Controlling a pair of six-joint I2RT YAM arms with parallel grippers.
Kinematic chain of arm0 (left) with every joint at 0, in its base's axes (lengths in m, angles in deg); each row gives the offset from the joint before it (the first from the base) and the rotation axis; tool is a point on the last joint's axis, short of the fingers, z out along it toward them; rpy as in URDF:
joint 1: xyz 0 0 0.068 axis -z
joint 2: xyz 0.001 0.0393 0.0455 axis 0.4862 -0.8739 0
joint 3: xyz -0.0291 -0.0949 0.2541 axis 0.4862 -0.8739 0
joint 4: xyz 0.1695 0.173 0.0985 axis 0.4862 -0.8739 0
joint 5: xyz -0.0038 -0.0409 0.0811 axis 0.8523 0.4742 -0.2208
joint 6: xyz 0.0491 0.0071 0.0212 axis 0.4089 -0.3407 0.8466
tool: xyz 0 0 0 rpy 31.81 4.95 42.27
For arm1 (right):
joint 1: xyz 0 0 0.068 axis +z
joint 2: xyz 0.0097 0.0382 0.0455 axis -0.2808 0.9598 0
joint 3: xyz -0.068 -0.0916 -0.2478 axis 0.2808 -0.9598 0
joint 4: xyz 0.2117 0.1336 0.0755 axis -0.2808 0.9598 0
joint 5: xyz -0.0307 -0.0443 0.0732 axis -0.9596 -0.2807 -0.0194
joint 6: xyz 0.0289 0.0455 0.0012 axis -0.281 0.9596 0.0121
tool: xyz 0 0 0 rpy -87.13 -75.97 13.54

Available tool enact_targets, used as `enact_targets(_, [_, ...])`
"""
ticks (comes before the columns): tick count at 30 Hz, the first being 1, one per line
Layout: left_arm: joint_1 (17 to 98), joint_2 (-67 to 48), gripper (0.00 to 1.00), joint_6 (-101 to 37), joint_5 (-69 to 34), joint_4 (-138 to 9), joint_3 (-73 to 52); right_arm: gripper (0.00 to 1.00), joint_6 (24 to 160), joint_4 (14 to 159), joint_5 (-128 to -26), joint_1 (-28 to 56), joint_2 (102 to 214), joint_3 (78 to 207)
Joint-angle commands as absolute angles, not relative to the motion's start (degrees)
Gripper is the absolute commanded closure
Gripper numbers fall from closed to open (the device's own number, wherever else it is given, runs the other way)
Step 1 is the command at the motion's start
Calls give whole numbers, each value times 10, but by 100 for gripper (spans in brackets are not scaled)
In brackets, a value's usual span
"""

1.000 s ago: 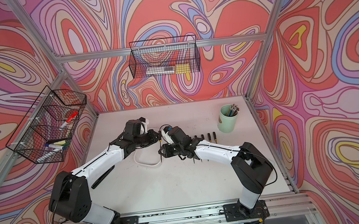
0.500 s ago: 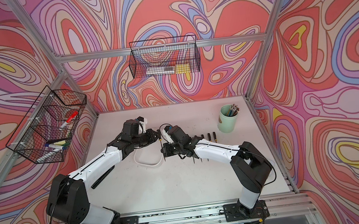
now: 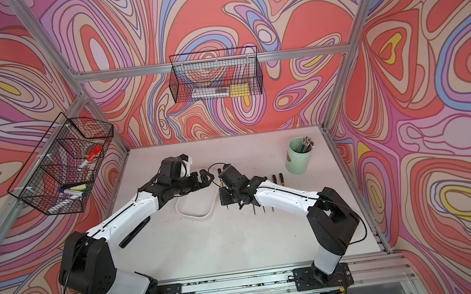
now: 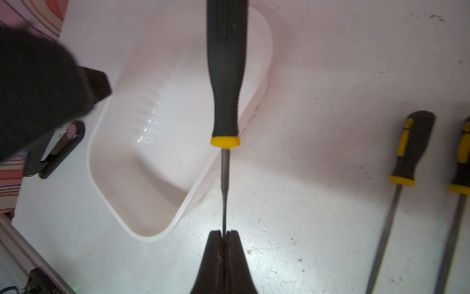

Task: Take the file tool out of the storage box
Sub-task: Place the file tool at the center of the board.

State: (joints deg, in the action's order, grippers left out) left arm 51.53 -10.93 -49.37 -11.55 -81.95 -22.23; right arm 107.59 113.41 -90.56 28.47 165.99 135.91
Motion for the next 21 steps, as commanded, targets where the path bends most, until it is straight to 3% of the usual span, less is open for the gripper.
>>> enact_targets(1, [512,-82,1,-441,-149,-887,-202,100,1085,1220,-989,288,1663,1395])
enact_targets(9, [512,-41,1,-417,-172,-915,-232,100,1089,1294,-1023,286,1734,1446])
enact_targets(21, [512,-37,1,-417,-168,-907,-246,100,1099,1282,-1002,264,1782,1428])
